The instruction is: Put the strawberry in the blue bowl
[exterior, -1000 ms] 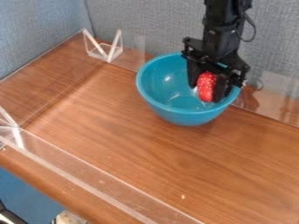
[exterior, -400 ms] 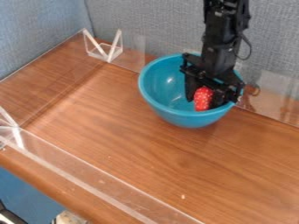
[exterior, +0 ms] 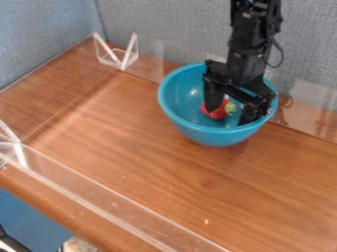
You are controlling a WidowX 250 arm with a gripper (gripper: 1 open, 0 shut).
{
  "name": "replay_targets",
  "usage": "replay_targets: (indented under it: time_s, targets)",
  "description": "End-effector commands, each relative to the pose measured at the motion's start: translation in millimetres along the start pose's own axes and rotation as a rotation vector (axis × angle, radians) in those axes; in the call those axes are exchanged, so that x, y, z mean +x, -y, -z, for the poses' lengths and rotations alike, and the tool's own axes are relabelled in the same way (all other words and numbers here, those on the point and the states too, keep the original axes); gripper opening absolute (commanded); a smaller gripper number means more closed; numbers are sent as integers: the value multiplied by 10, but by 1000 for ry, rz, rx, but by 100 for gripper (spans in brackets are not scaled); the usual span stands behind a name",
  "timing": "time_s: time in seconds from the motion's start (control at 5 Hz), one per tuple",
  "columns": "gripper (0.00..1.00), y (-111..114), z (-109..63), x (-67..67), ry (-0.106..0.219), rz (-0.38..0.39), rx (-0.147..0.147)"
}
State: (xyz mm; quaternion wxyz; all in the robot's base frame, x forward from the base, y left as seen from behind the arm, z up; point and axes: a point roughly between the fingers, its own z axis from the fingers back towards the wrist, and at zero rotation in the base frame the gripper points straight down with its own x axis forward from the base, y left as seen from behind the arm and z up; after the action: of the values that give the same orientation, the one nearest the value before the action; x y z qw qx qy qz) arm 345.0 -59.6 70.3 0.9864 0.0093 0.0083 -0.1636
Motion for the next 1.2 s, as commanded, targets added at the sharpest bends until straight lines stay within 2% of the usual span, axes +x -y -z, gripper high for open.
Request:
replay_targets:
  time_s: [0.0, 1.0]
  targets:
    - [100, -40, -247, 87, 65, -9, 18]
    - [100, -39, -290, 93, 6, -29, 32]
